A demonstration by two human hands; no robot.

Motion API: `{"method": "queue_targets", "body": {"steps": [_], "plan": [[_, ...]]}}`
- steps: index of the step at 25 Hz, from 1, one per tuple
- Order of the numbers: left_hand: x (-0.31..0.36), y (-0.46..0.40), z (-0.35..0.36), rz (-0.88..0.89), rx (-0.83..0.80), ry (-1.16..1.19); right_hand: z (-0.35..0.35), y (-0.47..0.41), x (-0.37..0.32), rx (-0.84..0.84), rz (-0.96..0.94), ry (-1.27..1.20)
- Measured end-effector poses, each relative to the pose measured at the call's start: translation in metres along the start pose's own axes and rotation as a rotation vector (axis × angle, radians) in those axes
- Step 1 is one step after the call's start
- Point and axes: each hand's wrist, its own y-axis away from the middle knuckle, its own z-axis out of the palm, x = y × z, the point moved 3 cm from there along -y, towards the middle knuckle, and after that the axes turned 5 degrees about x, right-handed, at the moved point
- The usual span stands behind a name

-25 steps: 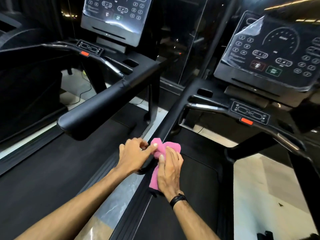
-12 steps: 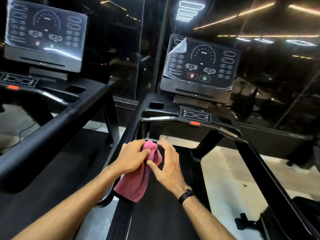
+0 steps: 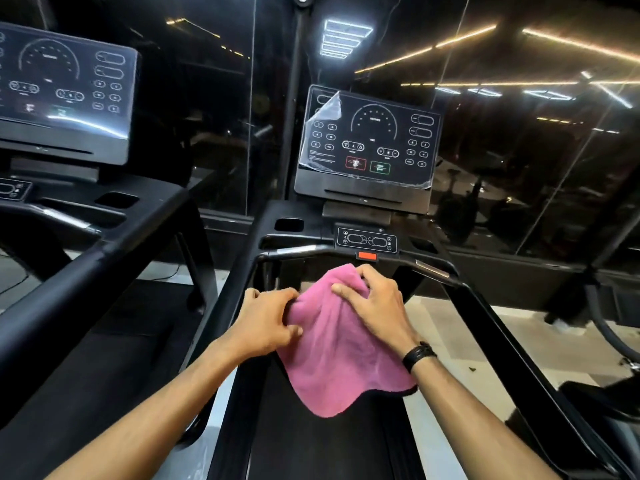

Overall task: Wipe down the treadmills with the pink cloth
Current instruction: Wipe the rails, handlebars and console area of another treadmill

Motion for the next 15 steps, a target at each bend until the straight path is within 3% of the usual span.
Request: {"method": "queue_targets", "body": {"steps": [3, 12, 15], "plan": [[-0.002, -0.008, -0.005, -0.023, 0.139, 0.025, -0.010, -0.003, 0.032, 0.018, 0.095, -0.004], [0.010, -0.032, 0.022, 0.024, 0.100, -0.056, -0.026, 0.005, 0.079, -0.166, 0.178, -0.051], [0.021, -0.047, 0.041, 0.000, 0.053, 0.049, -0.038, 0.007, 0.105, -0.198, 0.261, -0.158]]}}
